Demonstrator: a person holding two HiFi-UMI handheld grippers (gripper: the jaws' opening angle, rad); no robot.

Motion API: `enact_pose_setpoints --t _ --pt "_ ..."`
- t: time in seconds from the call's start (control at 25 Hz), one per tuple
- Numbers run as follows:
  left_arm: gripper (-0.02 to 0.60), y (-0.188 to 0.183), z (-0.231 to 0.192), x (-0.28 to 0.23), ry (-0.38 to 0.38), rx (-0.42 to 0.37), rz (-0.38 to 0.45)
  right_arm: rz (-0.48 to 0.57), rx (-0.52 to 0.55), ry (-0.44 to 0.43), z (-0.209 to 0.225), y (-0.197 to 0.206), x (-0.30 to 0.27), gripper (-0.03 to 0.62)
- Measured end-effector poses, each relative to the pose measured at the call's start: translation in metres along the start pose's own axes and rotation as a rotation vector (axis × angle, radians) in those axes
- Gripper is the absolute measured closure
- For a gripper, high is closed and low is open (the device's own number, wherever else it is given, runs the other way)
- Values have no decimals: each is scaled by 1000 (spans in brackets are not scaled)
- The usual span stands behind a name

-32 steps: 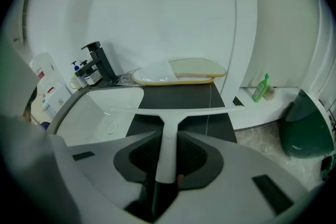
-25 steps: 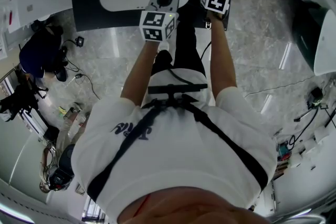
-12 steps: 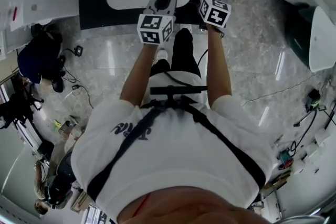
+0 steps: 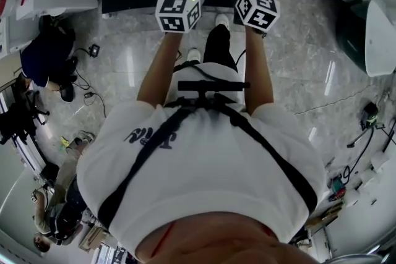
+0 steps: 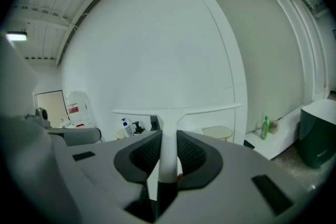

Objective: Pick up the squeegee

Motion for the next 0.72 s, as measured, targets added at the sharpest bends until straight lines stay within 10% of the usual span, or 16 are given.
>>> enact_pose_setpoints --t 0.72 --pt "572 -92 29 84 18 -95 180 303 -17 -49 -50 -100 109 503"
Point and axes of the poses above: the fingertips, and each gripper's own axes: x backward along the fingers, z to its right, y out of its underside, the point moved 4 cm from there along x, backward along the fingers, and after that the axes turned 13 degrees about y, right-handed, at the moved point
